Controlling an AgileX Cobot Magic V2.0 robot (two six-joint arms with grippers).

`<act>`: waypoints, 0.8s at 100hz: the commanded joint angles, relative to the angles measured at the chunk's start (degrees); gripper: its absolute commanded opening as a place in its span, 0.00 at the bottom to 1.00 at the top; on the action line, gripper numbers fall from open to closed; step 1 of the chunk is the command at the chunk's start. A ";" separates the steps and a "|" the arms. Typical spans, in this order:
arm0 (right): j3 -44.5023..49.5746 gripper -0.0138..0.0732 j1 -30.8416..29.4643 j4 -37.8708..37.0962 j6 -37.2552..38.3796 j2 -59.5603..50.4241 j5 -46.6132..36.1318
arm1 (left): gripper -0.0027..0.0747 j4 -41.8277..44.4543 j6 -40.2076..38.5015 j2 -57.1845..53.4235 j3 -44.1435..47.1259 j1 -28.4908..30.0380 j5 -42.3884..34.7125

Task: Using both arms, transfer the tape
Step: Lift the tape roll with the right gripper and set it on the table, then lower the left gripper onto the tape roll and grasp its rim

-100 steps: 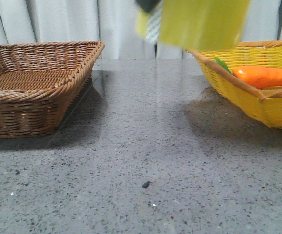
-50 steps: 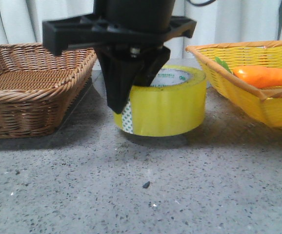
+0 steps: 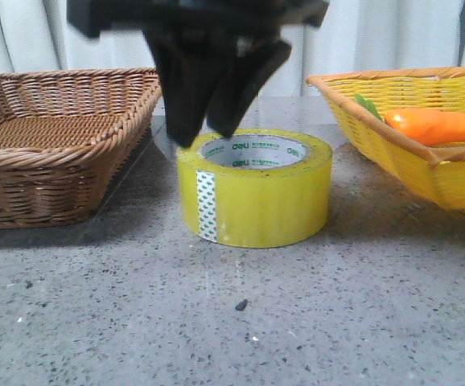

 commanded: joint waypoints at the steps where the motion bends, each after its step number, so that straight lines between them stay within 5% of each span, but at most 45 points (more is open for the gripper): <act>1: -1.79 0.38 0.08 -0.79 -0.36 -5.85 -2.47 | 0.09 -0.68 -0.52 0.85 -1.55 0.12 -4.55; 22: -1.79 0.38 0.08 -0.79 -0.36 -9.47 -2.39 | 0.33 -0.68 -0.52 0.85 -1.55 0.12 -4.31; 46: -1.68 0.38 0.08 -1.02 0.11 -11.84 -1.90 | 0.37 -0.55 0.67 0.85 -4.11 -0.35 0.21; 57: -1.45 0.38 0.08 -1.53 0.40 -15.24 -3.82 | 0.49 -0.55 2.88 1.38 -6.94 -2.78 2.19; 68: -0.63 0.28 0.08 -2.82 0.40 -19.63 -5.83 | 0.59 -0.66 2.88 3.56 -9.33 -7.17 2.32; 80: 1.12 0.10 0.08 -3.46 0.40 -25.18 -7.41 | 0.59 -0.79 2.88 7.49 -11.99 -13.12 2.21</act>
